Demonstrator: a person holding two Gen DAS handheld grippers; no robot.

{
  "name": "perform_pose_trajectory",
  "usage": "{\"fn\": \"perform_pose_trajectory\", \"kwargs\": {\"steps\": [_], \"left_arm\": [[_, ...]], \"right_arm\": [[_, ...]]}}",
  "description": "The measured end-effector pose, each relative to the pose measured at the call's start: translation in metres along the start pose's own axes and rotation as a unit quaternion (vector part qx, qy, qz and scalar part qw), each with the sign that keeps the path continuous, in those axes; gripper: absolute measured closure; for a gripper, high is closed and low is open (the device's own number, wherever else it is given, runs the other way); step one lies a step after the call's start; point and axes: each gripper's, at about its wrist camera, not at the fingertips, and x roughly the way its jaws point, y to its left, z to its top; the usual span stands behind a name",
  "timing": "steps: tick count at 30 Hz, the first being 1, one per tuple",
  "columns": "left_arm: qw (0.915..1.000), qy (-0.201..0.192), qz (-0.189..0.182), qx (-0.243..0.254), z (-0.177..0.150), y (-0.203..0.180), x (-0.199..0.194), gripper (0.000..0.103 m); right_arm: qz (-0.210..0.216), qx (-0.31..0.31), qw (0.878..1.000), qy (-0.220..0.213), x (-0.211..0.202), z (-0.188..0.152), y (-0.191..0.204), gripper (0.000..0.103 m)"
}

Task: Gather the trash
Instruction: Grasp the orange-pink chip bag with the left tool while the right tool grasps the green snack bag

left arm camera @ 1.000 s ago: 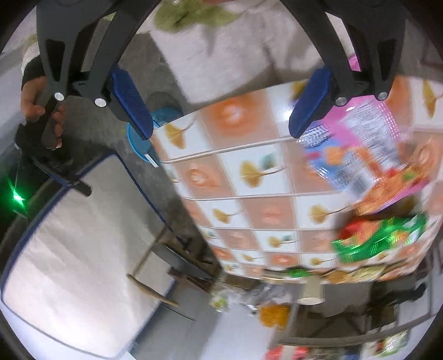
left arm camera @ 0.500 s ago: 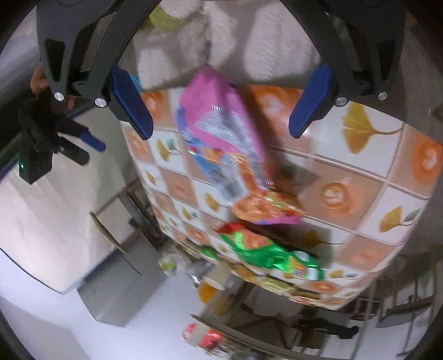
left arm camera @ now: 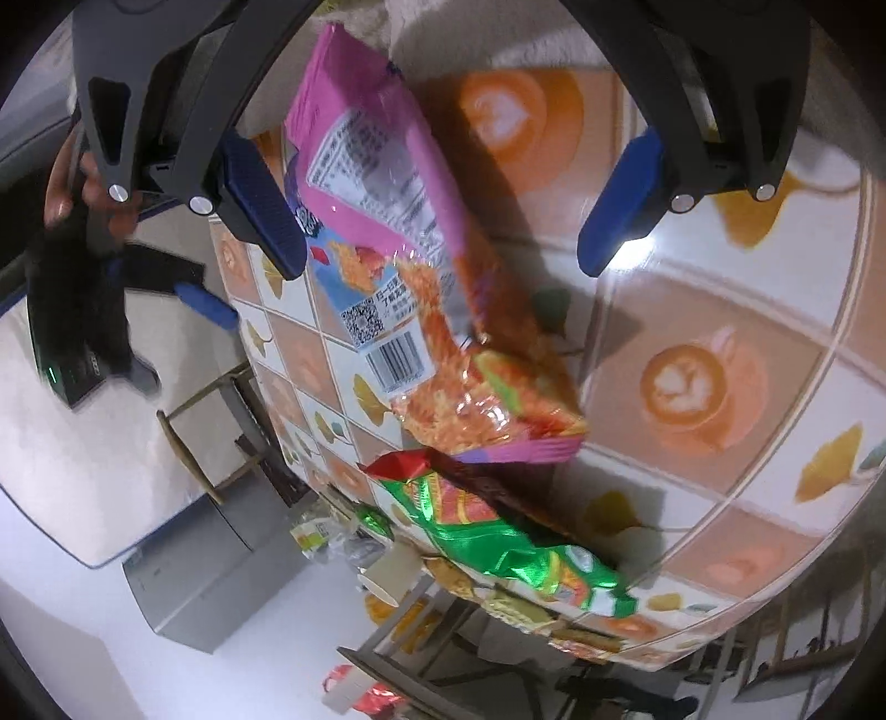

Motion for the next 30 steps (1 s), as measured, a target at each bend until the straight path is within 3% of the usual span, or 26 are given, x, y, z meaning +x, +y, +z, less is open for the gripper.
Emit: {"fn": "perform_pose_trajectory", "kwargs": {"steps": [5,9,13,17,23,30], "left_arm": [[1.0,-0.003,0.008,0.004,0.012,0.0,0.01,0.01],[0.9996,-0.001,0.028,0.01,0.02,0.002,0.017,0.037],[0.9989,0.001,0.041,0.021,0.022,0.001,0.02,0.042],[0.998,-0.004,0.054,0.034,0.018,-0.002,0.019,0.043],[0.9963,-0.001,0.07,0.048,0.009,-0.005,0.014,0.063],[0.9976,0.002,0.055,0.043,0.002,-0.005,0.013,0.071]], "right_arm": [[0.032,0.048,0.998,0.033,0.05,0.039,-0.006,0.021],[0.014,0.071,0.996,0.042,0.087,0.066,-0.012,0.027],[-0.008,0.071,0.996,0.057,0.119,0.078,-0.012,0.031],[-0.005,0.086,0.993,0.083,0.147,0.078,-0.013,0.045],[0.0,0.109,0.991,0.081,0.161,0.076,-0.024,0.082],[0.006,0.134,0.99,0.04,0.127,0.074,-0.044,0.084]]}}
